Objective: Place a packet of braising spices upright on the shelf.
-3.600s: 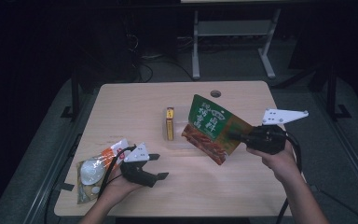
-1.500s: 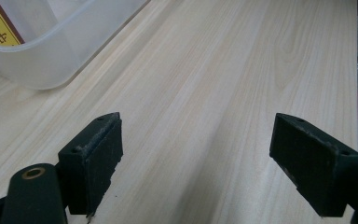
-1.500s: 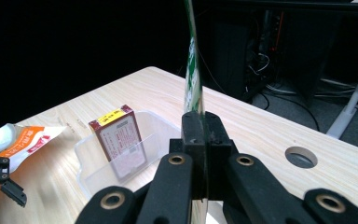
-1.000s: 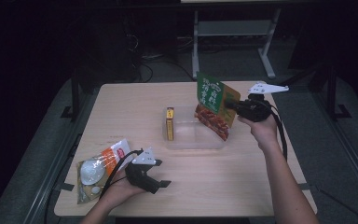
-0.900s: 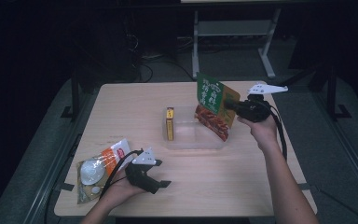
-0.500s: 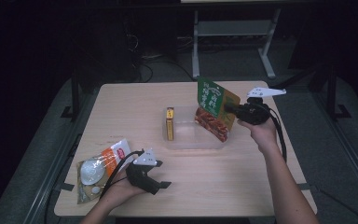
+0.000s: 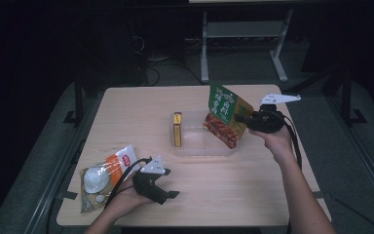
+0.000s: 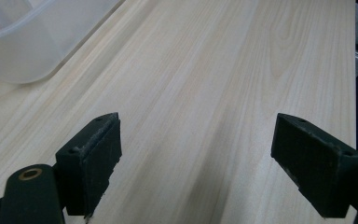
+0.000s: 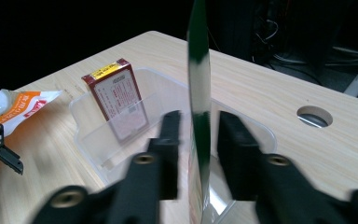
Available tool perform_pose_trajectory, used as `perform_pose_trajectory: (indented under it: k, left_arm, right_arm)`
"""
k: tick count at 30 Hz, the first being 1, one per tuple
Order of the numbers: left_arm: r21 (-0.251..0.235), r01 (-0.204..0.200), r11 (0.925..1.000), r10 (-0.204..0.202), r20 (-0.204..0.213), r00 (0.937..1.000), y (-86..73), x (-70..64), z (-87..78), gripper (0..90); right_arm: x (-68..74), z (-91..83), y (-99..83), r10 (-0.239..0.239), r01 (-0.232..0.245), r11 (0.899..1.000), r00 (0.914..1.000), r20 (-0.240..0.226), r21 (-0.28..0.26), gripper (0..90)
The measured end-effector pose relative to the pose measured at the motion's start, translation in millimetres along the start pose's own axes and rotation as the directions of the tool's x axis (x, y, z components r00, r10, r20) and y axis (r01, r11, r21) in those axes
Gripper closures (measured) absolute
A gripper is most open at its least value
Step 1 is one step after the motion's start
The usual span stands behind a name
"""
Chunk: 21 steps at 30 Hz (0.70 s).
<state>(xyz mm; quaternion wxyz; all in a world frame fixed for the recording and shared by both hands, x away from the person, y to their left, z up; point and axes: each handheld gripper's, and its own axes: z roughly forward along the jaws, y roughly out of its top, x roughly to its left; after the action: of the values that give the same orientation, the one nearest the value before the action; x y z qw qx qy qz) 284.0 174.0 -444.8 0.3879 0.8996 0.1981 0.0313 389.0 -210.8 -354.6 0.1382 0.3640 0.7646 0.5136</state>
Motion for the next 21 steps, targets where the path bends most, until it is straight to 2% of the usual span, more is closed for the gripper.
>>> perform_pose_trajectory:
  k: [1,2,8,9,10,14,16,21]
  left_arm:
    - [0.0,0.0,1.0,0.0,0.0,1.0,0.0,0.0,0.0,15.4]
    - [-0.005,-0.001,1.0,0.001,0.001,1.0,0.2,-0.1,-0.5,15.5]
    - [-0.019,0.002,0.9998,-0.003,-0.006,1.0,1.0,-0.6,-2.1,15.4]
    - [-0.019,0.002,0.9998,-0.003,-0.006,1.0,1.0,-0.6,-2.1,15.4]
    - [-0.019,0.001,0.9998,-0.001,-0.007,1.0,1.3,-0.8,-2.6,15.5]
    - [-0.02,0.004,0.9998,-0.004,-0.006,1.0,1.3,-1.7,-2.7,15.4]
    - [-0.015,-0.01,0.9998,0.01,-0.007,0.9999,1.3,-1.3,-3.3,15.4]
    - [-0.009,-0.014,0.9999,0.014,-0.007,0.9999,1.8,-1.2,-2.0,15.5]
  right_arm:
    - [0.0,0.0,0.0,0.0,0.0,1.0,1.0,0.0,0.0,66.8]
    - [0.4,-0.8,-0.6,0.004,-0.004,1.0,0.9999,0.01,0.013,56.2]
    - [2.9,-7.5,-4.7,0.007,-0.009,0.998,0.9995,0.029,0.065,37.3]
    - [2.9,-7.5,-4.7,0.007,-0.009,0.998,0.9995,0.029,0.065,37.3]
    - [6.9,-12.3,-7.8,-0.006,0.003,0.995,0.9995,0.031,0.098,34.1]
    - [12.9,-21.1,-16.9,-0.024,0.019,0.993,0.9991,0.035,0.12,32.3]
    - [15.8,-24.6,-24.6,-0.038,0.032,0.989,0.9985,0.039,0.147,31.0]
    - [21.5,-33.0,-47.5,-0.042,0.036,0.984,0.9986,0.032,0.175,29.9]
